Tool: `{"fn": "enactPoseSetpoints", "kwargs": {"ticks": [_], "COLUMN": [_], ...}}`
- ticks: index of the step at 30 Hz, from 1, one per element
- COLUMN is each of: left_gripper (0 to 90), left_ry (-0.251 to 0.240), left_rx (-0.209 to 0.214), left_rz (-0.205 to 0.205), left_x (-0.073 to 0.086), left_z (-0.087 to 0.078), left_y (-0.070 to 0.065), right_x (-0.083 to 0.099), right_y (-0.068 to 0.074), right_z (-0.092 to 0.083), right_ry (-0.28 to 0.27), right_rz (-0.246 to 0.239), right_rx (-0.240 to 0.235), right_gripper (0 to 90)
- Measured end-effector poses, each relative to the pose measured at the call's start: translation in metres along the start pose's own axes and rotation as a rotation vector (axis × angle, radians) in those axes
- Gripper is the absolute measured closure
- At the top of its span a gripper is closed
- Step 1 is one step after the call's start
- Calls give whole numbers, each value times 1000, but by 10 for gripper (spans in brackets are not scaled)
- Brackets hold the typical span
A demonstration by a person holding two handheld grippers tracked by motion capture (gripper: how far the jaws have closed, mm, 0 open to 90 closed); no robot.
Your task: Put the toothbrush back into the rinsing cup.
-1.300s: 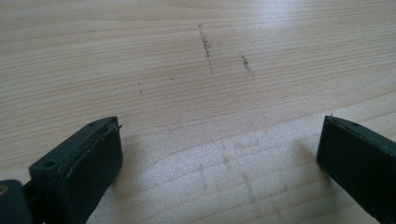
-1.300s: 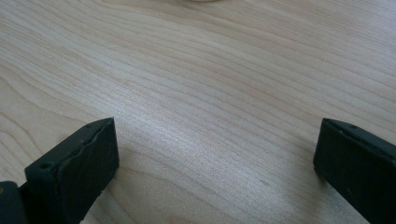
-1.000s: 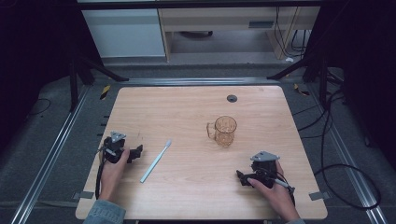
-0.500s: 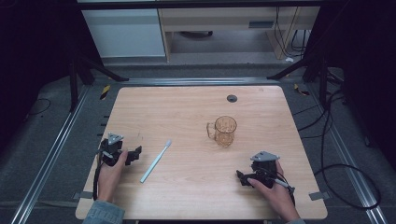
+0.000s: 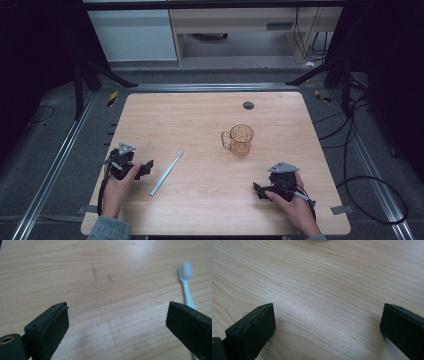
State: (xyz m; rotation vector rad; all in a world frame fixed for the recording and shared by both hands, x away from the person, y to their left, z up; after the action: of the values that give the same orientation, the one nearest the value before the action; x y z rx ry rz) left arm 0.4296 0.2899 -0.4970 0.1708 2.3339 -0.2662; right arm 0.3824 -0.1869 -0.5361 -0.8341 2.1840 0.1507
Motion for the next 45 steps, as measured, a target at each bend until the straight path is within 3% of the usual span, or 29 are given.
{"fn": "enactPoseSetpoints", "kwargs": {"ticks": [6,13,15,17,21,23,27,31,36,38,41,45], "left_gripper": [49,60,61,61,73,74,73,74,74,75,75,75], "left_ry": [21,100,128,158,217,244,272,282,295,310,334,345], "left_rx": [-10,6,8,9,48,38,14,-9,-19,-19,6,18], "left_rz": [70,228,238,236,219,233,297,330,338,343,348,372], "left_x": [-3,-1,-3,-6,-12,-16,-31,-44,-58,-61,-64,-68], "left_z": [-8,-8,-8,-7,-4,-4,-8,-8,-3,-1,1,2], "left_y": [-19,-56,-61,-63,-65,-66,-77,-82,-88,-92,-101,-112], "right_x": [0,0,-1,0,0,0,0,0,-1,-1,0,1], "right_y": [0,0,1,0,0,0,0,0,0,-3,-5,-9], "right_z": [0,0,-1,0,0,0,0,0,1,1,2,1], "right_ry": [0,0,4,0,-1,-1,-1,0,0,6,10,11], "right_rz": [0,0,16,-2,-4,-3,-4,-3,6,35,58,54], "right_rx": [0,0,-9,0,0,-2,-5,-1,10,38,57,58], "right_gripper": [4,4,4,4,4,5,5,4,4,4,4,4]}}
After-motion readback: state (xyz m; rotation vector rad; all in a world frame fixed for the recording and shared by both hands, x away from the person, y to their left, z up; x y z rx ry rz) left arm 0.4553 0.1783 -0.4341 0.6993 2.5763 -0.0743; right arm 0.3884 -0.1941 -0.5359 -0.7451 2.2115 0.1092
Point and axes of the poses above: each handheld gripper's, and its own axes: z roughly forward along the jaws, x roughly out of its underside, y roughly to its left, the point moved 3 cm from there along z, roughly forward along the jaws, and after that the axes turned 12 degrees about -z, right-handed, at the moved point
